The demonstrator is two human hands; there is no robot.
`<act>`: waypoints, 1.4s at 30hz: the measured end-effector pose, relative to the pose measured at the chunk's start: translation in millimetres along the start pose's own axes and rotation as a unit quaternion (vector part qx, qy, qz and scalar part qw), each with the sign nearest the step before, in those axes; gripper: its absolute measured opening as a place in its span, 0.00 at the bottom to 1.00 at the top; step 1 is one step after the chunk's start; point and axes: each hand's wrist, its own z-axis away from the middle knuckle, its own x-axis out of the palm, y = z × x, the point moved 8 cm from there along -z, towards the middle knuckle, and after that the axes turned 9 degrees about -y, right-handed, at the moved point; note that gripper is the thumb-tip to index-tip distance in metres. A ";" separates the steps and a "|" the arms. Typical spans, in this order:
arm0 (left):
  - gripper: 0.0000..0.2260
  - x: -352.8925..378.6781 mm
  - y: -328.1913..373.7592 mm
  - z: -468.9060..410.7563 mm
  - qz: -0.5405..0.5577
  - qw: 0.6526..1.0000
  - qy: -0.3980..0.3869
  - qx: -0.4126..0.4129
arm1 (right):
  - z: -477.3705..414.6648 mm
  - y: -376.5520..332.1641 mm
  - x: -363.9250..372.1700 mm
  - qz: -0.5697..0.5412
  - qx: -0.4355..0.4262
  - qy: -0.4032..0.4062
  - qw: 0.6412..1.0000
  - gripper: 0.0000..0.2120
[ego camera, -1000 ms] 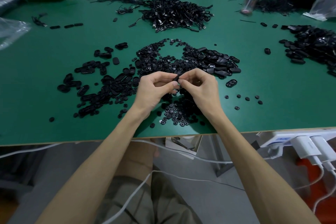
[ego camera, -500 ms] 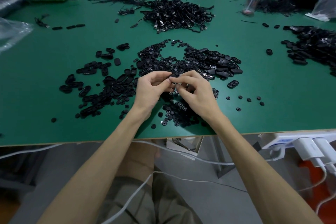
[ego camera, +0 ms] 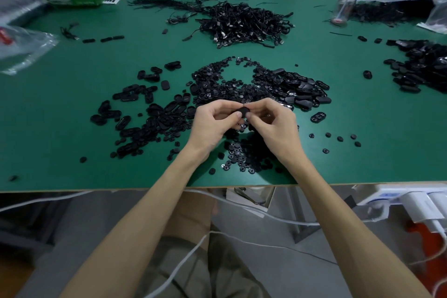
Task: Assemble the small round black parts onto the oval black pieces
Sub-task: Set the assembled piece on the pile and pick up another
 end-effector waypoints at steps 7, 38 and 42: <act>0.09 -1.0 1.6 -0.7 -0.071 0.997 0.025 -0.003 | 1.0 -4.8 4.7 -0.001 -0.014 -0.020 1.000 0.07; 0.13 -71.1 29.9 10.1 -0.442 0.885 0.119 -0.082 | 10.9 20.9 -39.3 -0.053 0.091 0.218 0.970 0.29; 0.18 -117.8 19.3 19.3 -0.599 0.765 0.093 -0.215 | 4.9 26.0 -26.8 -0.031 0.107 0.149 0.983 0.31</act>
